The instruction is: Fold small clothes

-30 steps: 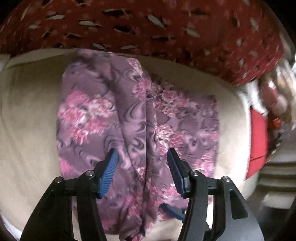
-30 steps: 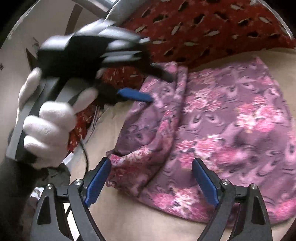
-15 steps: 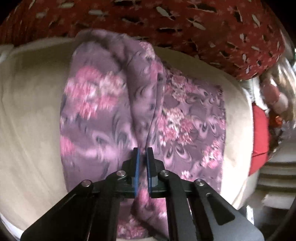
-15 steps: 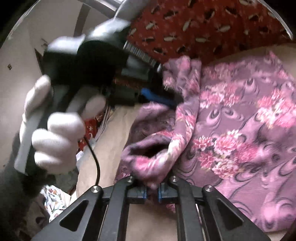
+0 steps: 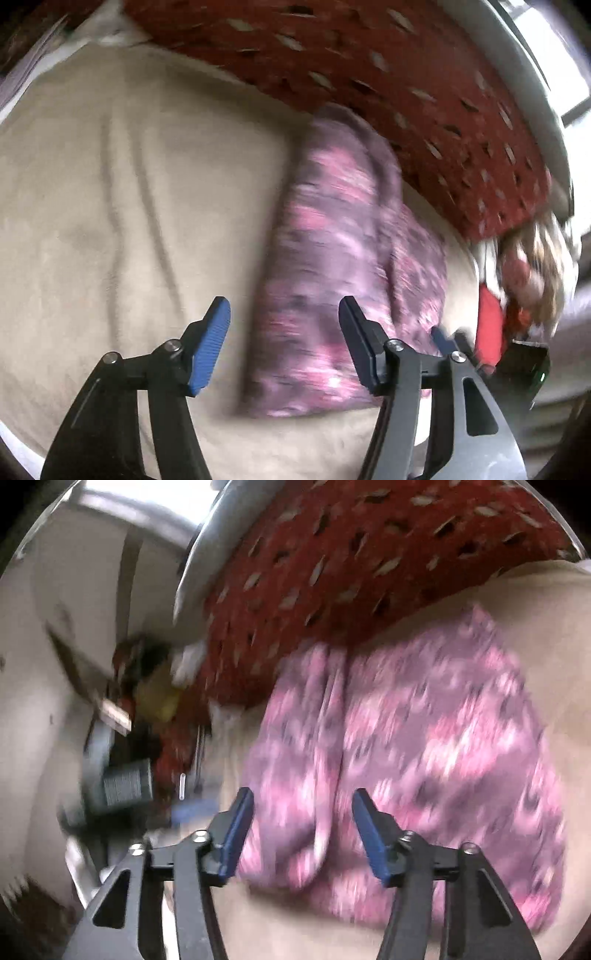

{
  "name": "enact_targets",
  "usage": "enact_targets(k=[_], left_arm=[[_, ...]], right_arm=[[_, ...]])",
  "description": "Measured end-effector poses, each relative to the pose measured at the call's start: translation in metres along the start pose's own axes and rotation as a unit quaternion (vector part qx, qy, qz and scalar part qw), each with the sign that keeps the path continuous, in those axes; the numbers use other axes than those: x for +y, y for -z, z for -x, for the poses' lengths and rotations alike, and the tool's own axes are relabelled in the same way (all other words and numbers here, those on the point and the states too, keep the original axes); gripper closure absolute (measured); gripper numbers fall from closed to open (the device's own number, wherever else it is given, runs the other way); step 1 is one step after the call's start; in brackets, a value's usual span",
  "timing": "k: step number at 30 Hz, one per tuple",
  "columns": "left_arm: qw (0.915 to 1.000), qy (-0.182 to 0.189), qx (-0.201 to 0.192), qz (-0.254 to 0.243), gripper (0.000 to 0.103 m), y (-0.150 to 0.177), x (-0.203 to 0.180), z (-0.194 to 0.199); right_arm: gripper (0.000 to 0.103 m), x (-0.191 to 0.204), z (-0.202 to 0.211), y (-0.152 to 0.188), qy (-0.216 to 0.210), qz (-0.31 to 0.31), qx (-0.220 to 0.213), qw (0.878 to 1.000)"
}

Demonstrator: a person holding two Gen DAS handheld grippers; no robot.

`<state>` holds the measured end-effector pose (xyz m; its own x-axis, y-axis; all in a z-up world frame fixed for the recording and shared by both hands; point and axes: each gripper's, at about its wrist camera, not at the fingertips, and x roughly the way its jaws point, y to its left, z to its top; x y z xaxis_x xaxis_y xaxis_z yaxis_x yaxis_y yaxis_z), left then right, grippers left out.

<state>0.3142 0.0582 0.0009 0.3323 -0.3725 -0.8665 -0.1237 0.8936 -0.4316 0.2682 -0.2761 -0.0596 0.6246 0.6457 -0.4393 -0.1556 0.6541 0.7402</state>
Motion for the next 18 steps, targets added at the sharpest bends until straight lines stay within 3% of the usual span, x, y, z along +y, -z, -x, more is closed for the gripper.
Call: enact_targets(k=[4,6,8,10,11,13,15,18], left_arm=[[0.9945,0.058,0.044,0.076,0.043,-0.008,0.028,-0.03],[0.9915,0.079,0.056,0.087,0.043,-0.009,0.029,-0.045],[0.9903,0.089,0.055,0.091,0.043,-0.008,0.024,-0.051],[0.9894,0.096,0.053,0.095,0.043,-0.008,0.023,-0.049],[0.9891,0.102,0.051,0.094,0.043,-0.009,0.021,-0.045],[0.9909,0.102,0.039,0.078,0.043,-0.006,0.01,-0.034],[0.9945,0.088,0.02,0.053,0.043,-0.004,-0.003,-0.024],[0.997,0.074,0.003,0.019,0.041,0.004,-0.027,-0.019]], right_arm=[[0.042,-0.01,-0.041,-0.037,0.015,-0.045,0.021,0.999],[0.042,-0.008,-0.068,-0.043,0.029,-0.043,0.04,0.998],[0.044,-0.004,-0.095,-0.039,0.015,-0.035,0.072,0.997],[0.07,0.011,-0.115,-0.034,0.026,0.011,0.099,0.995],[0.091,0.027,-0.119,-0.03,0.055,0.07,0.104,0.991],[0.094,0.043,-0.104,-0.03,0.053,0.119,0.09,0.987],[0.095,0.046,-0.071,-0.041,0.031,0.116,0.054,0.991],[0.095,0.042,-0.021,-0.054,0.04,0.125,0.011,0.991]])
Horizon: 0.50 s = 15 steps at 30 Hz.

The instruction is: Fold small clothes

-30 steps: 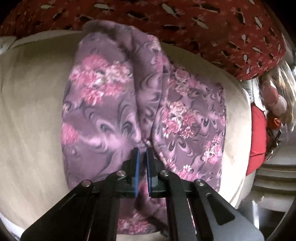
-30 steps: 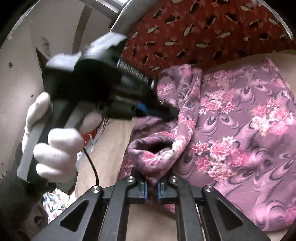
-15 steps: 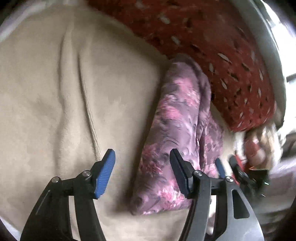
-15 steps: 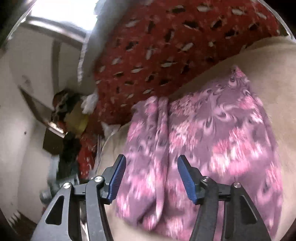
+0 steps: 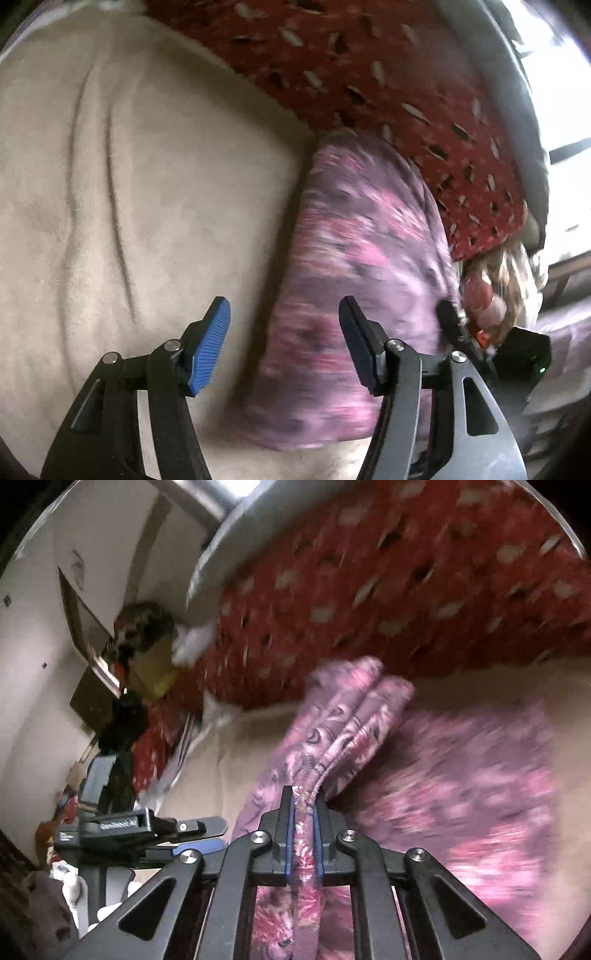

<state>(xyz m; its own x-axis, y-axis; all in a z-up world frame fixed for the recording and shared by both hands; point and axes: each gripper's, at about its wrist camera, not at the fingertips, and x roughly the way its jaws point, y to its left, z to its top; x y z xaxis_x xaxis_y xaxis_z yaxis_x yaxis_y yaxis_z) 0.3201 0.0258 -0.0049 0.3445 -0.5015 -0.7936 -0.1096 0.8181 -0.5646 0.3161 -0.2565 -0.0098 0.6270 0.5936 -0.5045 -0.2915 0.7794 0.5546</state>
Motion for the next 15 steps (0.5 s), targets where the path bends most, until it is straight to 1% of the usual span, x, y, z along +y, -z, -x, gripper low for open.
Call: enact_targets(k=[1,3,4,6,7,8,9,10,12,13,15], left_arm=[[0.9999,-0.011,0.004,-0.012,0.039,0.003,-0.007,-0.005],[0.9985,-0.038,0.024,-0.033,0.037,0.013,-0.018,-0.027],[0.9966,-0.053,0.046,-0.043,0.037,0.021,-0.024,-0.046],[0.993,-0.073,0.077,-0.05,0.037,0.033,-0.031,-0.071],[0.9912,-0.092,0.068,-0.066,0.037,0.039,-0.037,-0.075],[0.9897,-0.1,0.059,-0.082,0.037,0.041,-0.043,-0.072],[0.9886,-0.101,0.058,-0.095,0.037,0.043,-0.047,-0.068],[0.9888,-0.094,0.058,-0.1,0.037,0.042,-0.051,-0.064],[0.9908,-0.087,0.05,-0.091,0.037,0.036,-0.053,-0.056],[0.992,-0.083,0.042,-0.085,0.037,0.032,-0.052,-0.051],[0.9935,-0.084,0.03,-0.07,0.037,0.019,-0.054,-0.05]], right_arm=[[0.095,-0.006,0.013,-0.002,0.014,0.002,-0.009,1.0],[0.095,-0.029,0.033,0.001,0.062,0.001,-0.015,0.998],[0.095,-0.041,0.034,0.003,0.082,-0.009,-0.007,0.997],[0.095,-0.077,0.031,0.016,0.128,-0.043,0.027,0.991],[0.094,-0.089,0.027,0.024,0.146,-0.056,0.048,0.986],[0.091,-0.1,0.025,0.032,0.15,-0.07,0.063,0.984],[0.089,-0.104,0.031,0.036,0.137,-0.083,0.056,0.986],[0.085,-0.104,0.039,0.035,0.121,-0.096,0.043,0.987],[0.084,-0.104,0.054,0.031,0.096,-0.113,0.014,0.989],[0.081,-0.106,0.059,0.028,0.084,-0.119,0.001,0.989],[0.058,-0.11,0.064,0.018,0.067,-0.136,-0.022,0.988]])
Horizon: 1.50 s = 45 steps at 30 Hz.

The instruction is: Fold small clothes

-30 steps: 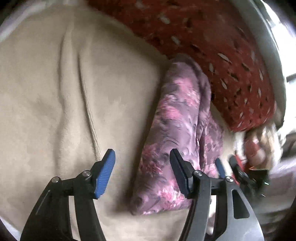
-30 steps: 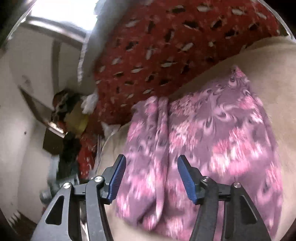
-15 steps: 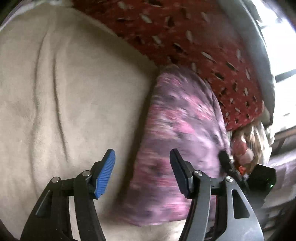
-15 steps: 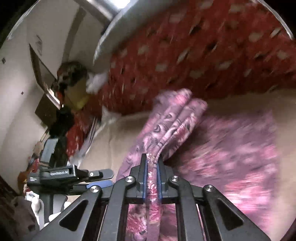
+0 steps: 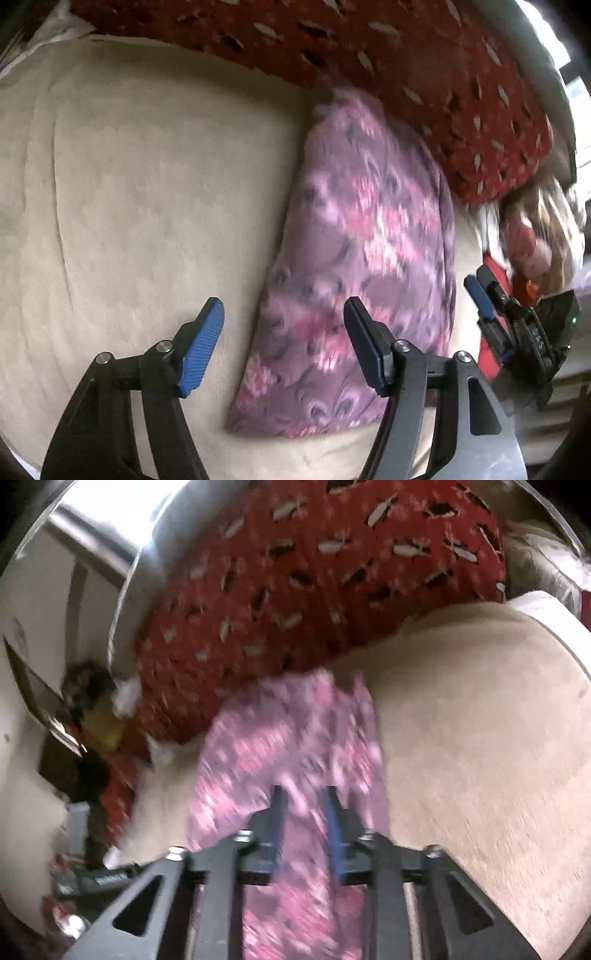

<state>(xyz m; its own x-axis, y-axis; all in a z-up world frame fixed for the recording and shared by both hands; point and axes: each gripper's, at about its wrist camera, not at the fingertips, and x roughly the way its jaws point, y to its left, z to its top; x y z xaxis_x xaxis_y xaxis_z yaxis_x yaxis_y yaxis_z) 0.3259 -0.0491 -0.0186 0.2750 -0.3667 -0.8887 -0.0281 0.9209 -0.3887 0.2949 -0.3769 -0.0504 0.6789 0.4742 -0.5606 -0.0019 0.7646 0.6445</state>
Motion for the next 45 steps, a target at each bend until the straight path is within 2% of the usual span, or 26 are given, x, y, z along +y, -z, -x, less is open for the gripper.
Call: enact_targets(k=[2,4,5,6,7,9,10,12,14,16,18,19,21,22,24,26,27,28,30,31,33,37,41,43,45], left_arm=[[0.9999,0.002,0.004,0.014,0.037,-0.007,0.003,-0.008],[0.9996,-0.001,0.016,0.025,0.037,-0.016,0.003,-0.021],[0.9995,-0.004,0.018,0.025,0.036,-0.017,0.005,-0.025],[0.9995,-0.011,0.021,0.023,0.035,-0.017,0.005,-0.031],[0.9994,-0.015,0.023,0.023,0.032,-0.016,0.009,-0.035],[0.9992,-0.008,0.027,0.026,0.029,-0.018,0.01,-0.038],[0.9993,-0.004,0.028,0.026,0.029,-0.018,0.011,-0.034],[0.9996,0.008,0.017,0.021,0.029,-0.013,0.013,-0.019],[0.9998,0.01,0.005,0.015,0.029,-0.006,0.011,-0.011],[0.9999,0.004,0.002,0.009,0.029,0.009,0.011,-0.013],[0.9998,-0.013,0.017,-0.001,0.029,0.019,0.01,-0.028],[0.9994,-0.028,0.012,-0.015,0.029,0.025,0.008,-0.034],[0.9981,-0.046,0.005,-0.04,0.029,0.031,-0.003,-0.026],[0.9981,-0.041,0.007,-0.046,0.029,0.035,-0.005,-0.021],[0.998,-0.035,-0.002,-0.053,0.029,0.042,-0.009,-0.012],[0.9967,-0.052,-0.01,-0.061,0.029,0.048,-0.01,-0.012],[0.9959,-0.063,-0.004,-0.064,0.029,0.051,-0.009,-0.018],[0.9955,-0.07,0.006,-0.063,0.029,0.053,-0.005,-0.024],[0.9959,-0.067,0.014,-0.058,0.029,0.05,-0.003,-0.027],[0.9968,-0.055,0.01,-0.058,0.029,0.048,-0.004,-0.02],[0.9975,-0.035,-0.005,-0.062,0.029,0.039,-0.005,-0.008],[0.9948,-0.056,-0.038,-0.076,0.029,-0.007,-0.028,-0.001],[0.9922,-0.085,-0.055,-0.072,0.029,-0.04,-0.033,-0.012],[0.9915,-0.101,-0.049,-0.065,0.029,-0.051,-0.032,-0.028],[0.9909,-0.114,-0.034,-0.064,0.027,-0.053,-0.027,-0.047]], right_arm=[[0.052,0.008,-0.014,-0.012,0.012,-0.008,-0.012,1.0],[0.051,0.004,-0.034,-0.018,0.033,-0.013,0.0,0.999],[0.056,0.007,-0.057,-0.023,0.051,-0.02,0.019,0.998],[0.083,0.008,-0.064,-0.023,0.058,-0.013,0.025,0.998],[0.095,0.01,-0.067,-0.024,0.066,0.012,0.017,0.998],[0.094,0.001,-0.074,-0.023,0.089,0.012,0.027,0.996],[0.094,-0.008,-0.076,-0.022,0.077,-0.01,0.035,0.996],[0.085,-0.013,-0.06,-0.021,0.053,-0.037,0.019,0.998],[0.084,-0.008,-0.039,-0.018,0.04,-0.024,0.005,0.999],[0.082,-0.002,-0.021,-0.009,-0.001,0.0,0.005,1.0],[0.071,0.005,-0.011,0.009,-0.014,0.035,0.019,0.999],[0.068,0.011,-0.014,0.016,-0.001,0.055,0.035,0.998],[0.072,0.014,-0.033,0.035,0.087,0.114,0.1,0.985],[0.072,0.017,-0.032,0.042,0.097,0.134,0.103,0.981],[0.069,0.029,-0.007,0.048,0.087,0.151,0.067,0.982],[0.07,0.037,0.011,0.057,0.063,0.17,0.043,0.982],[0.071,0.039,0.013,0.063,0.07,0.182,0.039,0.98],[0.071,0.038,0.009,0.068,0.084,0.193,0.048,0.976],[0.07,0.023,-0.018,0.08,0.142,0.205,0.112,0.962],[0.069,0.017,-0.02,0.081,0.138,0.195,0.116,0.964],[0.069,0.016,-0.007,0.069,0.117,0.165,0.099,0.974],[0.066,0.031,0.002,0.022,0.091,0.135,0.018,0.986],[0.066,0.039,-0.027,-0.017,0.088,0.121,-0.004,0.989],[0.066,0.036,-0.044,-0.03,0.084,0.108,-0.007,0.991],[0.067,0.029,-0.061,-0.033,0.105,0.101,-0.006,0.989]])
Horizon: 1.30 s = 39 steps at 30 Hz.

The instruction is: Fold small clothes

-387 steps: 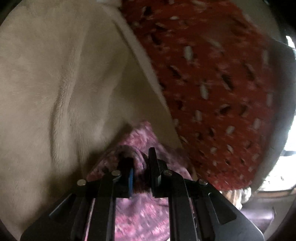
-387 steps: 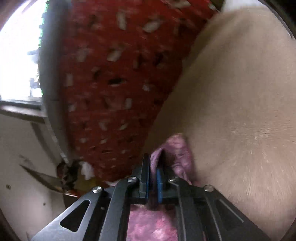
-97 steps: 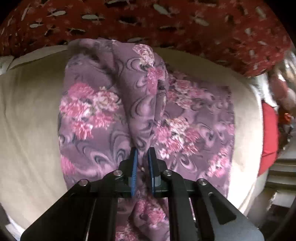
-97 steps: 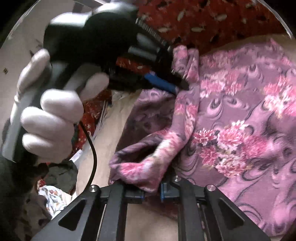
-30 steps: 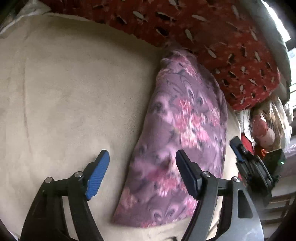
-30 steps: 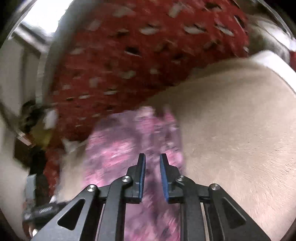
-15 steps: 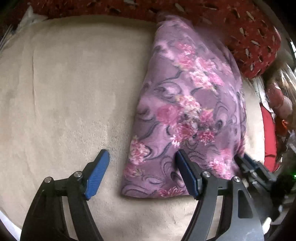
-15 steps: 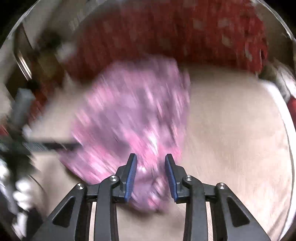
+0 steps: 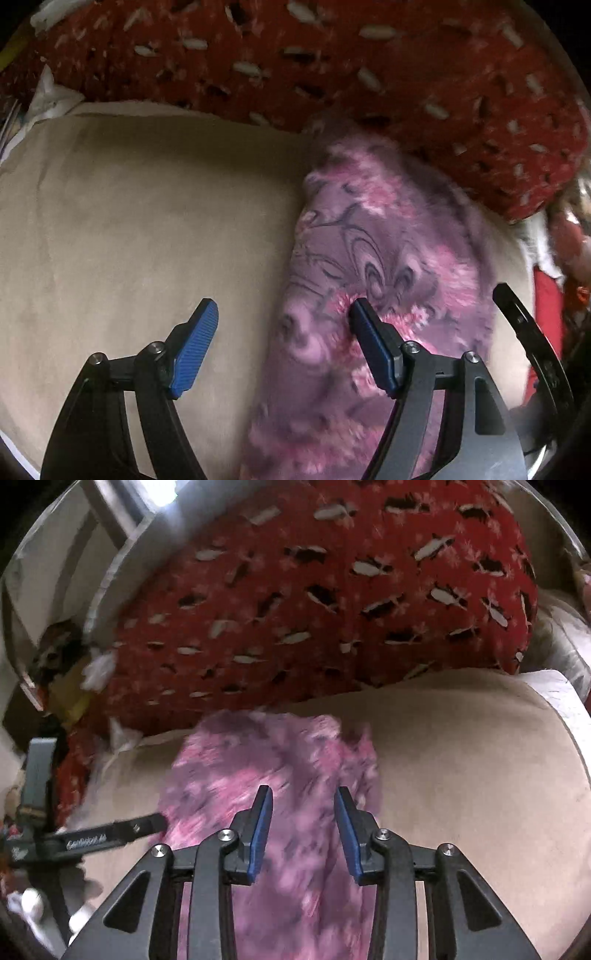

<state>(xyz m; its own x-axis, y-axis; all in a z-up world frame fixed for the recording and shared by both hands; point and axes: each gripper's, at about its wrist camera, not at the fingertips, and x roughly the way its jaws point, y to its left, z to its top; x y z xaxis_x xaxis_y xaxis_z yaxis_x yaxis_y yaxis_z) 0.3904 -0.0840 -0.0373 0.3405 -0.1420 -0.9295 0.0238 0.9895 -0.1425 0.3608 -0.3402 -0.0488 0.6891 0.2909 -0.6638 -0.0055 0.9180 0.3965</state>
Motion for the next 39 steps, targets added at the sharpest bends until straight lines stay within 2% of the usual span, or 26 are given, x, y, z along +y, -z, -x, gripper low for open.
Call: enact_targets(k=[2,3,4,7,10,11,17,19,21,24,25,28,30,33,35,37,38,39], left_arm=[[1.0,0.005,0.005,0.005,0.023,0.0,0.004,-0.009],[0.9999,0.01,0.003,0.013,0.021,0.001,0.006,-0.01],[0.9997,0.015,0.002,0.018,0.021,0.002,0.008,-0.01],[0.9998,0.017,-0.003,0.012,0.02,0.007,0.013,-0.007],[0.9999,0.01,-0.005,0.005,0.02,0.006,0.009,-0.006],[0.9999,0.009,-0.005,0.004,0.02,0.005,0.01,-0.007],[1.0,0.008,0.002,-0.003,0.021,0.014,0.008,0.009],[0.9992,0.039,0.0,-0.002,0.021,0.017,0.015,0.019],[0.9953,0.095,-0.001,0.018,0.021,0.017,0.03,0.027],[0.9867,0.155,0.027,0.043,0.021,0.018,0.045,0.024],[0.9834,0.17,0.041,0.048,0.021,0.021,0.048,0.019],[0.976,0.199,0.078,0.044,0.021,0.027,0.041,0.004],[0.9722,0.211,0.093,0.04,0.021,0.033,0.032,-0.002],[0.9757,0.199,0.085,0.035,0.021,0.034,0.022,-0.002],[0.9768,0.194,0.081,0.041,0.022,0.031,0.02,0.0],[0.9805,0.18,0.07,0.034,0.046,0.029,0.017,0.003],[0.9827,0.173,0.064,0.022,0.061,0.027,0.014,0.004],[0.9841,0.167,0.057,0.013,0.07,0.027,0.013,0.008]], right_arm=[[0.067,-0.012,-0.03,0.004,0.047,-0.007,0.04,0.998],[0.065,-0.019,-0.043,0.008,0.057,-0.016,0.06,0.996],[0.065,-0.027,-0.044,0.01,0.038,-0.035,0.041,0.998],[0.064,-0.037,-0.043,0.011,0.012,-0.061,0.034,0.998],[0.063,-0.037,-0.039,0.013,0.017,-0.056,0.035,0.998],[0.059,-0.035,-0.035,0.014,0.022,-0.054,0.034,0.998],[0.059,-0.037,-0.013,0.02,0.011,-0.058,0.031,0.998],[0.058,-0.042,-0.001,0.024,-0.005,-0.068,0.03,0.997],[0.056,-0.047,0.008,0.028,-0.027,-0.081,0.03,0.996],[0.044,-0.061,0.013,0.036,-0.062,-0.113,0.033,0.991],[0.044,-0.066,0.012,0.04,-0.072,-0.126,0.036,0.989],[0.044,-0.07,-0.004,0.047,-0.116,-0.164,0.06,0.978],[0.042,-0.064,-0.012,0.05,-0.14,-0.168,0.067,0.974],[0.034,-0.048,-0.017,0.047,-0.142,-0.135,0.064,0.979],[0.038,-0.04,-0.022,0.045,-0.123,-0.112,0.068,0.984],[0.052,-0.032,-0.022,0.042,-0.103,-0.085,0.065,0.989],[0.066,-0.026,-0.02,0.041,-0.1,-0.065,0.062,0.991],[0.073,-0.02,-0.016,0.04,-0.095,-0.046,0.054,0.993]])
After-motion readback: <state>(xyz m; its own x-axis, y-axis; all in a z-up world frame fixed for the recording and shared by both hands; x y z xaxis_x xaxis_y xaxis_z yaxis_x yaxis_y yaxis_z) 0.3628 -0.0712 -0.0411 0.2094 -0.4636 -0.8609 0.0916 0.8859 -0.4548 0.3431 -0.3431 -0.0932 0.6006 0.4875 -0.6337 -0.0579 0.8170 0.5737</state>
